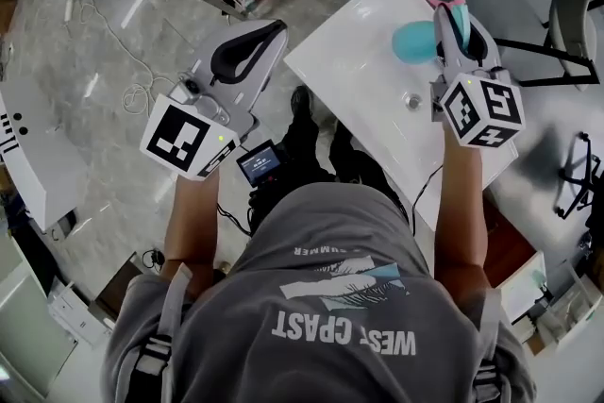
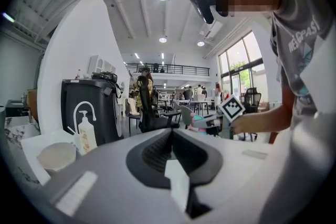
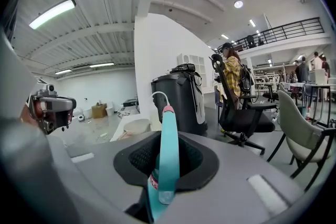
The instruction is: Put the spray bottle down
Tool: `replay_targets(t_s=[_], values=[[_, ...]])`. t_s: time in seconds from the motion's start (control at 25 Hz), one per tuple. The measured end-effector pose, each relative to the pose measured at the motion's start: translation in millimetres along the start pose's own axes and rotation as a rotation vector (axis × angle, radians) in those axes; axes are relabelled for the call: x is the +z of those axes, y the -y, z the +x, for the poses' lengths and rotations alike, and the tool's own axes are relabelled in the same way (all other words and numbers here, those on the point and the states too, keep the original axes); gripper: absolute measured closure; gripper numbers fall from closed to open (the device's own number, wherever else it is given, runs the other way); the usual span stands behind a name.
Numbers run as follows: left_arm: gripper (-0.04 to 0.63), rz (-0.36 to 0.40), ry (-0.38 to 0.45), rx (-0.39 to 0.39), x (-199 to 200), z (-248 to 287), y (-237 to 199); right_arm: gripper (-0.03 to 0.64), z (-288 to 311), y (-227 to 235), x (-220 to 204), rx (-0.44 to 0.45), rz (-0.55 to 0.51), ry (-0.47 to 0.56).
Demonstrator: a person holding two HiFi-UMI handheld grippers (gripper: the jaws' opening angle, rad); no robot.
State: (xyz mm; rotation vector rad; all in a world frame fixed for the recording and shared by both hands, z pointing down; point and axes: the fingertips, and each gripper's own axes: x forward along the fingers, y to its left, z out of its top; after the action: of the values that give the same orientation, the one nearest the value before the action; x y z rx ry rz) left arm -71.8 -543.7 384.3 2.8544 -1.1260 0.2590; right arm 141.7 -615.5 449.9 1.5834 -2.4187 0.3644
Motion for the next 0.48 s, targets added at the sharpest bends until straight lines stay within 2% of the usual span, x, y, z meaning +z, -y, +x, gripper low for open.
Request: replay_targets(t_s=[0.48], values=[[0.594,-0.051,-0.032,-0.006,-40,12,-27,0.554,60,13,-41,-0.060,-0.021,-0.040]])
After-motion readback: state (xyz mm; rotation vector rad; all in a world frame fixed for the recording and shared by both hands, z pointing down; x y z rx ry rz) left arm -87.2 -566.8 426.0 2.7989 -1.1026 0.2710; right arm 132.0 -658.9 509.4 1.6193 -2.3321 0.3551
